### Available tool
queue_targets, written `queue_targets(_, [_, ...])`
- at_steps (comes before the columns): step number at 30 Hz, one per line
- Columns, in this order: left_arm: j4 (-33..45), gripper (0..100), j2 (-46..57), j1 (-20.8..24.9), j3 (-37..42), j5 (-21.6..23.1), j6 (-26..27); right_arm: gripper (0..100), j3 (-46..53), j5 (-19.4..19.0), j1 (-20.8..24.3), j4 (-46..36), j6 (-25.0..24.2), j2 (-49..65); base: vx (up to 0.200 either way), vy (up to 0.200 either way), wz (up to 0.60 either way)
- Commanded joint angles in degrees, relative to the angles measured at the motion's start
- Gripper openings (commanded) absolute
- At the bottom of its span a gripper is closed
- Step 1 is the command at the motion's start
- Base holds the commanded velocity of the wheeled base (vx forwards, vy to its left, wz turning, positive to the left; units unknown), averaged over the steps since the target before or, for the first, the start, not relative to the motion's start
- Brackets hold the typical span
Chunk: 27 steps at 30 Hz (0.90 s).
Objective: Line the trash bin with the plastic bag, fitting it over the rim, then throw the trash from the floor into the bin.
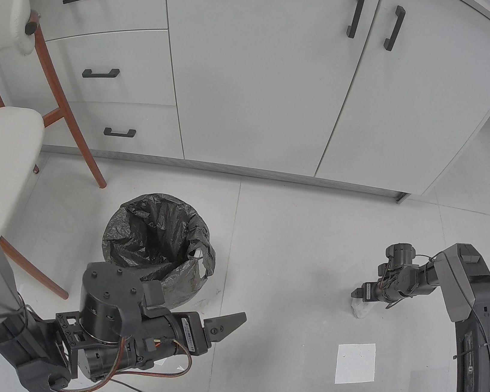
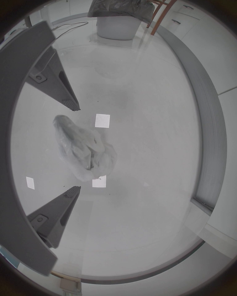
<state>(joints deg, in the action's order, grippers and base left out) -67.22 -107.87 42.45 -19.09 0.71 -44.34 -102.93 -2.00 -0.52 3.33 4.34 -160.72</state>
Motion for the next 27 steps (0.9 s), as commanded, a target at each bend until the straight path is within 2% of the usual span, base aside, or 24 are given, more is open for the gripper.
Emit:
queue_targets(1, [0.0,100,0.0,0.0,-0.1,-0.1,0.0,100,-2.0,0.0,0.3,-0.5,0.1,-2.1,0.000,0.000,0.00])
queue_targets(5, [0.0,100,0.1,0.0,-0.1,-0.1,0.0,100,-3.2,0.0,0.3,-0.5,-0.2,-2.9,0.000,0.000,0.00])
queue_targets(6, [0.0,100,0.1,0.0,-0.1,-0.1,0.0,0,-3.2,-0.1,0.3,-0.5,-0.3,-3.0,0.000,0.000,0.00])
queue_targets(19, [0.0,100,0.0,0.0,-0.1,-0.1,0.0,0,-2.6,0.2,0.0,-0.9,-0.4,-2.6,0.000,0.000,0.00])
queue_targets(24, [0.0,100,0.3,0.0,0.1,-0.1,0.0,0,1.6,0.2,0.8,-2.6,-0.6,3.1,0.000,0.000,0.00])
queue_targets(27, [0.0,100,0.7,0.0,0.2,-0.1,0.0,0,8.3,-0.9,3.2,-2.0,-0.8,12.5,0.000,0.000,0.00])
